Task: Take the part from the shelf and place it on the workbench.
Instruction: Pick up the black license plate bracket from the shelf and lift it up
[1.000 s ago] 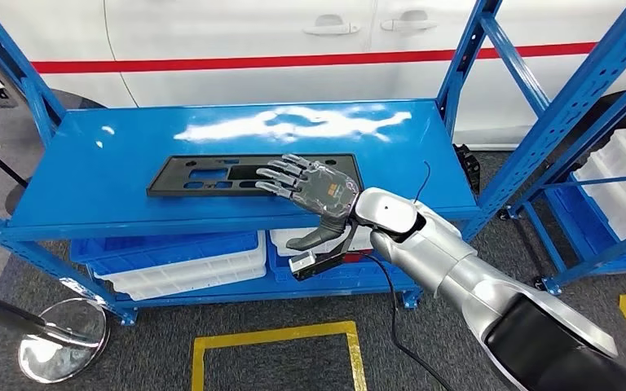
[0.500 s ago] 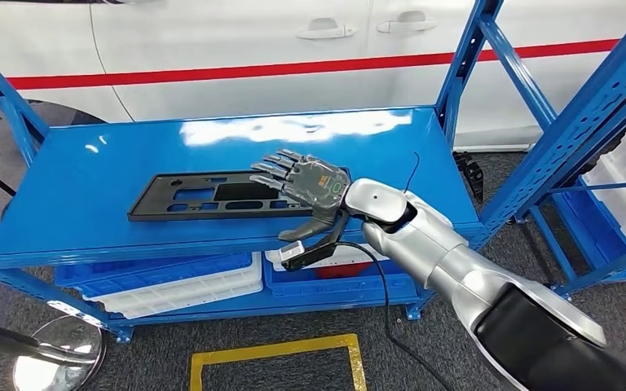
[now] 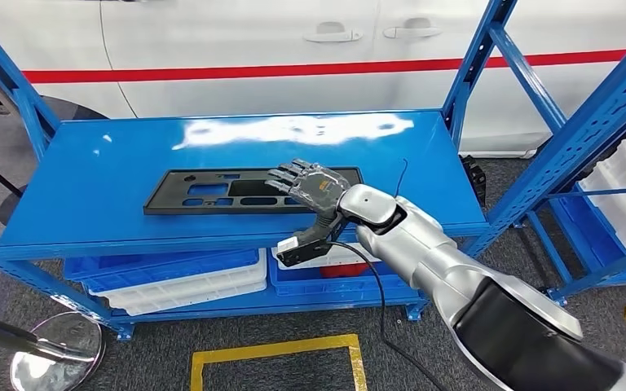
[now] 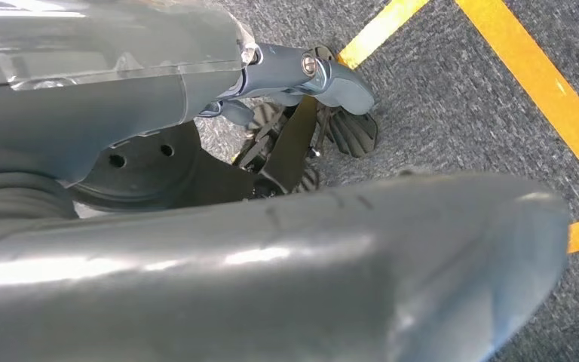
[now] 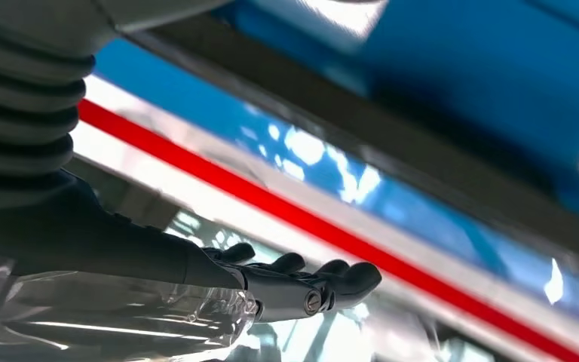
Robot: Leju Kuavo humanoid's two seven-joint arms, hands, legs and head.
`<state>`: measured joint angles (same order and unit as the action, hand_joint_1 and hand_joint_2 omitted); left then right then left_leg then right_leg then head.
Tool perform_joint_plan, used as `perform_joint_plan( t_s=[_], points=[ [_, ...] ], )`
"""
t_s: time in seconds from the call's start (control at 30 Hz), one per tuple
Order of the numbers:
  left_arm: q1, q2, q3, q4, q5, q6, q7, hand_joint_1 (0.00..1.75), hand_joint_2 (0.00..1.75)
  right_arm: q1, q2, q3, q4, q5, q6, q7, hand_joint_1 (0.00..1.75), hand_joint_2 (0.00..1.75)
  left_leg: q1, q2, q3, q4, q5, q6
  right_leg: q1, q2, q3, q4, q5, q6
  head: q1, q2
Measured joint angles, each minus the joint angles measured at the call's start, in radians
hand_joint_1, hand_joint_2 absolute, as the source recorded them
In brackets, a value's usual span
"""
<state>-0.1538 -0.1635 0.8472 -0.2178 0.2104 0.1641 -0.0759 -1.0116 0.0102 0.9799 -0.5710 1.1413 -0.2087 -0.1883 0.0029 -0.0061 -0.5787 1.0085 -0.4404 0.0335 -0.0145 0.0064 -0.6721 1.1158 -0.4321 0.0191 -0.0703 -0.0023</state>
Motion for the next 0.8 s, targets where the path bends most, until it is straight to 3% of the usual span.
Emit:
perform_joint_plan(
  t_s=[0.07,0.2,0.27,0.33,0.37,0.4,0.43,0.5,0.57,0.7,0.73,0.8],
  points=[
    [-0.004,-0.002,0.0,0.0,0.0,-0.003,-0.002,0.0,0.0,-0.02,0.029,0.012,0.058,0.018,0.068,0.048,0.0,1.75,-0.003,0.0,-0.004,0.004,-0.002,-0.008,0.004,0.0,0.044,-0.085,0.015,-0.007,0.0,0.0],
    [-0.007,-0.005,-0.001,0.0,0.0,-0.008,-0.005,0.0,0.0,-0.036,0.066,0.023,0.136,0.025,0.172,0.129,0.01,1.75,-0.002,0.0,-0.01,0.017,-0.016,-0.029,0.005,-0.003,0.054,-0.107,0.016,-0.025,0.0,0.0],
    [-0.008,-0.006,-0.001,0.001,0.0,-0.009,-0.005,0.0,0.0,-0.044,0.08,0.026,0.16,0.025,0.19,0.144,0.63,1.75,0.001,0.001,-0.043,0.095,-0.063,-0.038,0.0,-0.004,0.059,-0.115,0.019,-0.035,0.0,0.0],
    [-0.008,-0.006,-0.001,0.001,0.0,-0.011,-0.005,0.0,0.0,-0.052,0.092,0.029,0.181,0.025,0.21,0.156,1.26,1.75,0.004,0.001,-0.107,0.228,-0.12,-0.045,0.001,-0.002,0.059,-0.115,0.018,-0.039,0.0,0.0],
    [-0.008,-0.006,-0.001,0.001,0.0,-0.012,-0.005,0.0,0.0,-0.054,0.096,0.03,0.19,0.027,0.223,0.162,1.31,1.75,0.007,0.001,-0.132,0.276,-0.131,-0.048,0.001,-0.002,0.059,-0.114,0.018,-0.039,0.0,0.0],
    [-0.008,-0.006,-0.001,0.001,0.0,-0.013,-0.005,0.0,0.0,-0.058,0.099,0.032,0.198,0.03,0.236,0.167,1.4,1.75,0.009,0.001,-0.141,0.29,-0.123,-0.051,0.001,-0.002,0.06,-0.113,0.017,-0.039,0.0,0.0],
    [-0.008,-0.006,-0.001,0.001,0.0,-0.014,-0.005,0.0,0.0,-0.061,0.104,0.034,0.203,0.034,0.247,0.17,1.47,1.75,0.012,0.001,-0.132,0.263,-0.097,-0.053,0.001,-0.001,0.061,-0.112,0.016,-0.037,0.0,0.0],
    [-0.009,-0.006,-0.001,0.001,0.0,-0.014,-0.006,0.0,0.0,-0.071,0.112,0.04,0.213,0.04,0.262,0.172,1.63,1.75,0.019,0.002,-0.076,0.14,-0.031,-0.056,0.0,0.003,0.06,-0.103,0.011,-0.031,0.0,0.0],
    [-0.012,-0.006,-0.001,0.001,0.0,-0.015,-0.006,0.0,0.0,-0.084,0.116,0.044,0.223,0.043,0.278,0.173,1.71,1.75,0.02,0.0,-0.034,0.048,-0.003,-0.049,0.004,0.006,0.055,-0.091,0.005,-0.019,0.0,0.0],
    [-0.012,-0.008,-0.001,0.001,0.0,-0.017,-0.012,0.0,0.0,-0.106,0.116,0.049,0.24,0.044,0.312,0.166,1.75,1.75,0.015,-0.002,-0.029,0.029,0.001,-0.022,0.001,0.006,0.05,-0.085,0.003,0.002,0.0,0.0],
    [-0.012,-0.008,-0.001,0.001,0.0,-0.017,-0.014,0.0,0.0,-0.11,0.116,0.05,0.242,0.042,0.315,0.164,1.75,1.75,0.016,-0.001,-0.03,0.027,0.004,-0.016,-0.001,0.005,0.044,-0.07,-0.01,0.006,0.0,0.0],
    [-0.013,-0.008,-0.001,0.001,0.0,-0.018,-0.017,0.0,0.0,-0.118,0.115,0.051,0.246,0.029,0.314,0.154,1.75,1.75,0.016,0.001,-0.03,0.024,0.008,-0.009,-0.002,0.001,0.007,0.019,-0.069,0.013,0.0,0.0]
  ],
)
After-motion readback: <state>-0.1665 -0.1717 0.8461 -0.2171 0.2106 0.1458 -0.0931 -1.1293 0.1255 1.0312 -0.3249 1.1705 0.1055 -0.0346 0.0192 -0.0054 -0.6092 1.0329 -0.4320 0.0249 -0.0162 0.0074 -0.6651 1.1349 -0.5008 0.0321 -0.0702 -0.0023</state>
